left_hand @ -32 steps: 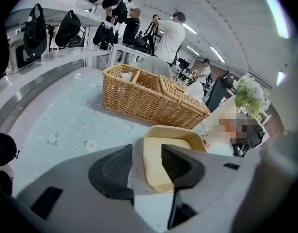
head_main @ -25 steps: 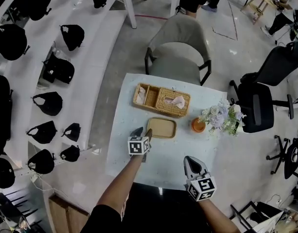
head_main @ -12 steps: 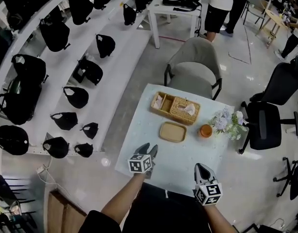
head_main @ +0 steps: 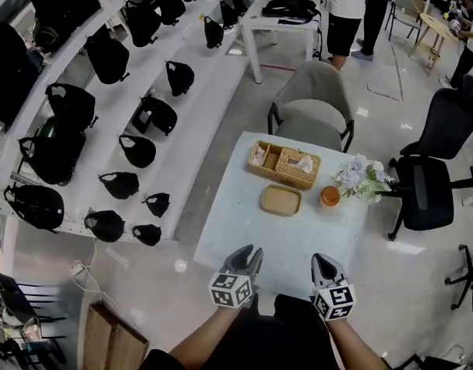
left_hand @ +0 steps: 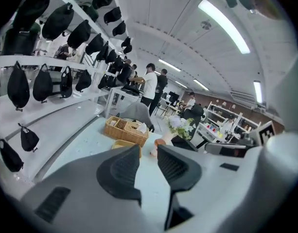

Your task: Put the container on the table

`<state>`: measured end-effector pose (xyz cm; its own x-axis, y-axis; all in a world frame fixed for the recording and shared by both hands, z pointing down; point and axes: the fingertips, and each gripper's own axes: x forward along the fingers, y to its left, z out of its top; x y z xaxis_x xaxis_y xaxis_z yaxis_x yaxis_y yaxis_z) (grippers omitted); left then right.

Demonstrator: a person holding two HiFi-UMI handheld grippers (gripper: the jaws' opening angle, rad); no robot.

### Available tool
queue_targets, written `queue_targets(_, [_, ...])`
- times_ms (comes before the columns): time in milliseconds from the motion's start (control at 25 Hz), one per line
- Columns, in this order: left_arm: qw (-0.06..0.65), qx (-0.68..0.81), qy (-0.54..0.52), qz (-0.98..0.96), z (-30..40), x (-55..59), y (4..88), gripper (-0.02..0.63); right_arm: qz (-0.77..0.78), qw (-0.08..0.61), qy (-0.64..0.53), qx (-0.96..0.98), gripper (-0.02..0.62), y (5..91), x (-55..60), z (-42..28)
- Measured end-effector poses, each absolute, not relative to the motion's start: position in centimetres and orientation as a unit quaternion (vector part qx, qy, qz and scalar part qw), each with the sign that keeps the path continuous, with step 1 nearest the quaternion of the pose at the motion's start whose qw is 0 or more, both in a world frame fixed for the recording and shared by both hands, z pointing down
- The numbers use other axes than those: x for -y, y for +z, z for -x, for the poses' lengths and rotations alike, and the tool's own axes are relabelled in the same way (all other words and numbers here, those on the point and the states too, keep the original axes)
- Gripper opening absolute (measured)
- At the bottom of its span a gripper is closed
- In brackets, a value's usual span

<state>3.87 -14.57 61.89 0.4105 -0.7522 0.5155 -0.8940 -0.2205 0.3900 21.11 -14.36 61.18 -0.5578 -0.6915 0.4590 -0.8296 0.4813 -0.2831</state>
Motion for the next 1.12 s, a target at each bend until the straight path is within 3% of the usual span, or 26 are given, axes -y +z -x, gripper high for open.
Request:
queue_targets(400, [0.248, 0.481, 0.065, -0.838, -2.7, 10.7, 55.2, 0.012, -0.501, 0.132, 0.2, 0.832, -0.002, 56.1, 8.9, -17.8])
queue_targets(840, [0.22, 0.44, 0.057, -0.869, 7.1, -0.3, 52.0, 0.009, -0.558, 0.132, 0.182, 0.799, -0.002, 53.4, -2.7, -7.5])
queue_targets(1120, [0.198, 0.455, 0.043, -0.867, 12.2, -3.8, 49.5, 0.009, -0.591, 0.13, 0.143, 0.783, -0.002, 50.2, -5.3, -6.2])
